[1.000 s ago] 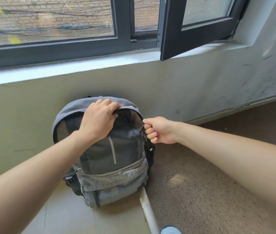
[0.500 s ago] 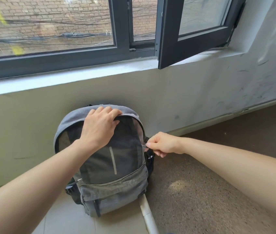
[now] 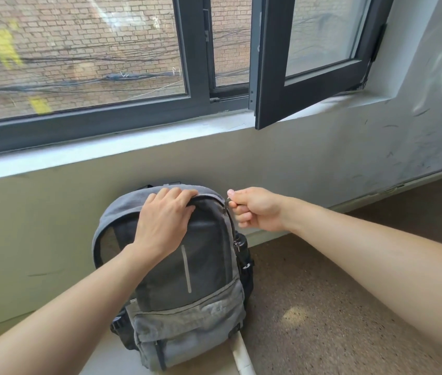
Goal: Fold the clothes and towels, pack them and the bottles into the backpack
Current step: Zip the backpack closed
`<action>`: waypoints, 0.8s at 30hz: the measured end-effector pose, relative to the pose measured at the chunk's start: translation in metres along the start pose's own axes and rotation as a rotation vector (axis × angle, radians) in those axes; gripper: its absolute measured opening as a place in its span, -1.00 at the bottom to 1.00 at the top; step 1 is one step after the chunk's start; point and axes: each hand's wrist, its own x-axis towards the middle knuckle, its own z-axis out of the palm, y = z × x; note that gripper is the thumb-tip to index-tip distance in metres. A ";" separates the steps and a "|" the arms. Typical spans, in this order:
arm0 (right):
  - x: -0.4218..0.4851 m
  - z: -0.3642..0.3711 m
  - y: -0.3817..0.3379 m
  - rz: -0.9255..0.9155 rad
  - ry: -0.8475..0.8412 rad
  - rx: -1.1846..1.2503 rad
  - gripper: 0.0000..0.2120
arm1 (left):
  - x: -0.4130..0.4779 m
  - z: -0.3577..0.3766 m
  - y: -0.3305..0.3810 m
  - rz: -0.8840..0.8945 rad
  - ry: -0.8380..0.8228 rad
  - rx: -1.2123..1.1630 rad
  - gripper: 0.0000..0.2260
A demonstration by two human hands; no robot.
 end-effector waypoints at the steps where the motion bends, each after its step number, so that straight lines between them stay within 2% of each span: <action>1: 0.001 0.001 -0.008 -0.028 0.013 0.028 -0.65 | -0.001 0.000 0.000 0.014 0.008 0.021 -0.75; 8: 0.008 0.004 -0.032 -0.132 0.208 0.200 -0.65 | -0.003 -0.003 -0.003 0.020 0.017 0.043 -0.70; 11: 0.013 0.006 -0.024 -0.109 0.267 0.220 -0.64 | -0.005 -0.003 -0.011 -0.008 -0.003 0.063 -0.73; 14: 0.014 0.000 -0.014 -0.016 0.369 0.127 -0.63 | -0.007 -0.004 -0.018 -0.035 0.036 0.061 -0.89; 17: 0.012 -0.004 -0.003 0.100 0.457 -0.039 -0.64 | -0.005 -0.004 -0.018 -0.083 0.098 0.008 -0.87; 20: 0.015 -0.001 0.002 0.181 0.458 -0.055 -0.63 | -0.004 -0.005 -0.016 -0.097 0.097 -0.062 -0.82; 24: 0.018 0.018 -0.034 -0.015 0.361 0.190 -0.65 | -0.004 -0.009 -0.015 -0.062 0.029 -0.075 -0.76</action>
